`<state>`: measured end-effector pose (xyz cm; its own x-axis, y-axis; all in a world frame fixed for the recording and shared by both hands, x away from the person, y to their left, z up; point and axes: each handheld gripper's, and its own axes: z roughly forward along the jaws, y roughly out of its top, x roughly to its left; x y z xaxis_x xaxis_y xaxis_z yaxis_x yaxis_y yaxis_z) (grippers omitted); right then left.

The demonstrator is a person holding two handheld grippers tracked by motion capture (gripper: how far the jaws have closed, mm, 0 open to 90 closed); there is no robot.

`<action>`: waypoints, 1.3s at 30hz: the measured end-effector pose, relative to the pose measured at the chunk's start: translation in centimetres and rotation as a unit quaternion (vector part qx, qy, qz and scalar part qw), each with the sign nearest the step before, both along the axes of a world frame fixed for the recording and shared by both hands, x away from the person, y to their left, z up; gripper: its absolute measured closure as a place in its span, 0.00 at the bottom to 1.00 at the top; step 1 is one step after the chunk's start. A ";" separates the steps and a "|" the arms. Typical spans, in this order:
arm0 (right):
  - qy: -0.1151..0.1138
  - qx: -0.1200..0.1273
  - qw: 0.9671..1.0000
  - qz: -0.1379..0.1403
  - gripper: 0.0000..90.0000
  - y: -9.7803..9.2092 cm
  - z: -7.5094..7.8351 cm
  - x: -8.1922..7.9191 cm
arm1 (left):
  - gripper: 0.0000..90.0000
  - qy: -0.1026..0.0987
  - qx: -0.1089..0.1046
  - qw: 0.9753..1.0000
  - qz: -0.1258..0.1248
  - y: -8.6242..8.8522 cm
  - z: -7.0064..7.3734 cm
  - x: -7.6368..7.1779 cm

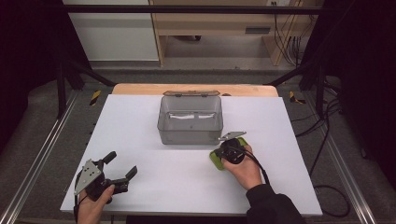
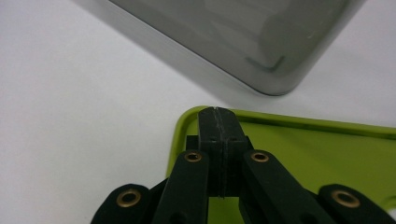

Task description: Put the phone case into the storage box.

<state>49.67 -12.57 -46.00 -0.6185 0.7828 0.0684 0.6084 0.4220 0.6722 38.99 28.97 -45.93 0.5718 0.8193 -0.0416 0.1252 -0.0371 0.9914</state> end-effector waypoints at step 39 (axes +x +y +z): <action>0.040 0.081 0.989 0.119 1.00 10.9 -1.9 -5.2 | 0.05 0.018 0.001 1.000 0.022 0.6 -0.3 0.2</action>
